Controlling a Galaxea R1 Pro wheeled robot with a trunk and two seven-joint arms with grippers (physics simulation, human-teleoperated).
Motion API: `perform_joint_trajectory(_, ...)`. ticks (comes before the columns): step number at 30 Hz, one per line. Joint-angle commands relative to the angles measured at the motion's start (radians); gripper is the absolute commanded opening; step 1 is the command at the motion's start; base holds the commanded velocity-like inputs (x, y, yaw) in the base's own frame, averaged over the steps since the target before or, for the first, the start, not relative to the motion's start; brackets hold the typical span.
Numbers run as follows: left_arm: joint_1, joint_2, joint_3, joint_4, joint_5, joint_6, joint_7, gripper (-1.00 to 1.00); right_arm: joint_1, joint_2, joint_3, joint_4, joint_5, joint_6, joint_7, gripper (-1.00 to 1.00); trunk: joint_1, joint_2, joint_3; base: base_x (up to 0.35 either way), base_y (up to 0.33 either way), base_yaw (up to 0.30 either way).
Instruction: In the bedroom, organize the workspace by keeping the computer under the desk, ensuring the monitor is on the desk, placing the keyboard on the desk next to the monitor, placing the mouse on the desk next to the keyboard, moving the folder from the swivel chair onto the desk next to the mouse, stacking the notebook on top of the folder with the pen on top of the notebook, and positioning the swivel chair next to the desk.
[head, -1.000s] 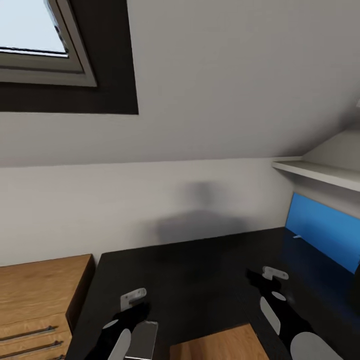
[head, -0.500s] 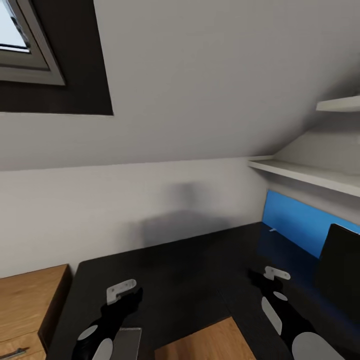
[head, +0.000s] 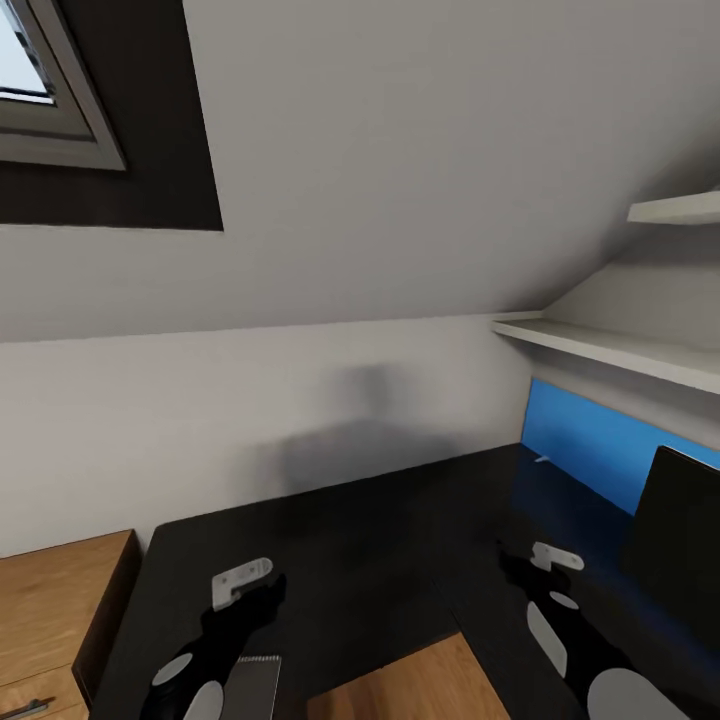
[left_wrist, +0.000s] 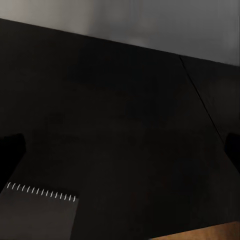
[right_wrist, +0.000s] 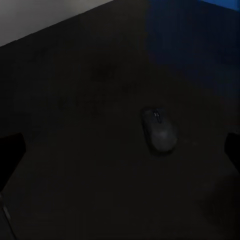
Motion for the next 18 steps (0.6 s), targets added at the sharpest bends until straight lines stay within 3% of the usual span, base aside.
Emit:
perform_joint_trajectory(1, 0.000, 0.001, -0.004, -0.001, 0.009, 0.002, 0.010, 1.00, -0.001, -0.002, 0.002, 0.007, -0.010, -0.002, -0.001, 1.00, 0.000, -0.001, 0.000, 0.000, 0.000, -0.001)
perform_joint_trajectory(10, 0.001, 0.001, -0.017, -0.003, 0.010, 0.002, 0.010, 1.00, -0.013, -0.029, 0.002, 0.061, -0.013, 0.120, -0.002, 1.00, 0.000, -0.001, 0.000, 0.000, 0.000, 0.000)
perform_joint_trajectory(18, 0.001, 0.001, -0.018, -0.003, 0.011, 0.003, 0.011, 1.00, -0.015, -0.031, 0.003, 0.063, -0.015, 0.126, 0.001, 1.00, 0.000, -0.001, 0.000, 0.000, 0.000, 0.000)
